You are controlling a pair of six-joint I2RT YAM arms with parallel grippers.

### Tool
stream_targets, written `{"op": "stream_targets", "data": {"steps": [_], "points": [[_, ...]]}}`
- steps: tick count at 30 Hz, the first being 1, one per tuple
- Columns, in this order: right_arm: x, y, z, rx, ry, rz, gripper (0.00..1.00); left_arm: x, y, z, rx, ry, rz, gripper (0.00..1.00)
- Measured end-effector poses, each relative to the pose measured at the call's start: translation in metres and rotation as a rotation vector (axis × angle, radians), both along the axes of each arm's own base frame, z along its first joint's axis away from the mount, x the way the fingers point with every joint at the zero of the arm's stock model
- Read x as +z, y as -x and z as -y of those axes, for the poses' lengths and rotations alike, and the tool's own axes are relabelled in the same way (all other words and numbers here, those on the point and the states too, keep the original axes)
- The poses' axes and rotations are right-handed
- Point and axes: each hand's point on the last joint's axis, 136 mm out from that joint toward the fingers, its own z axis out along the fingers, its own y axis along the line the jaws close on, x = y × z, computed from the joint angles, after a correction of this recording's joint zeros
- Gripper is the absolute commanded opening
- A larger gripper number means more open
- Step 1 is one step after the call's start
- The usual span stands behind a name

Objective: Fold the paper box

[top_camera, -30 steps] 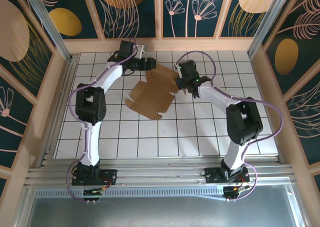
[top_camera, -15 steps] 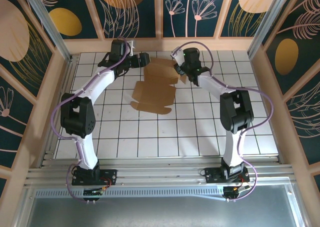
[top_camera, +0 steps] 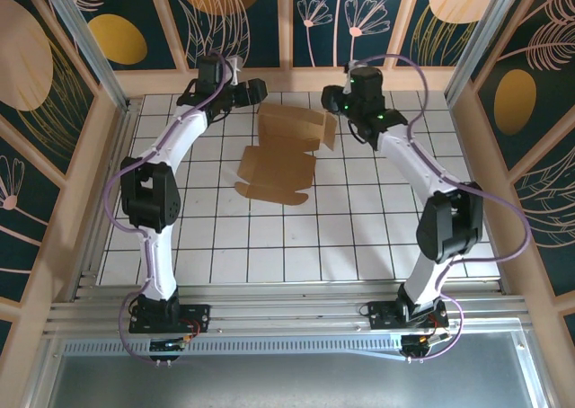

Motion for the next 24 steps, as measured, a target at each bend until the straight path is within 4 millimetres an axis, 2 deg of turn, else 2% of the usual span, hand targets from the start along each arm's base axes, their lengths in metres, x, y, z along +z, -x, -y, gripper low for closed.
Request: {"op": "stream_targets", "data": {"steps": [2,4,6,10,14,17,19,24], "points": [[0.005,0.003,-0.003,-0.040,-0.160,-0.064,0.54,-0.008,-0.001,0.003,-0.011,0.000,-0.024,0.76],[-0.006,0.000,-0.008,-0.076,-0.266,-0.147,0.61,-0.018,-0.002,0.005,-0.022,-0.001,-0.054,0.76],[-0.026,-0.008,-0.016,-0.106,-0.321,-0.235,0.64,-0.030,-0.003,0.007,-0.030,-0.002,-0.081,0.75],[-0.077,-0.026,-0.036,-0.148,-0.343,-0.395,0.64,-0.050,-0.003,0.010,-0.044,-0.003,-0.129,0.70],[-0.115,-0.033,-0.050,-0.166,-0.314,-0.490,0.64,-0.056,-0.002,0.013,-0.057,0.010,-0.151,0.63],[-0.125,-0.034,-0.058,-0.160,-0.313,-0.520,0.64,-0.055,0.000,0.017,-0.073,0.032,-0.160,0.62],[-0.124,-0.034,-0.061,-0.152,-0.320,-0.525,0.64,-0.055,0.001,0.020,-0.082,0.051,-0.165,0.62],[-0.117,-0.036,-0.068,-0.129,-0.351,-0.522,0.57,-0.060,0.005,0.025,-0.098,0.088,-0.188,0.61]]}}
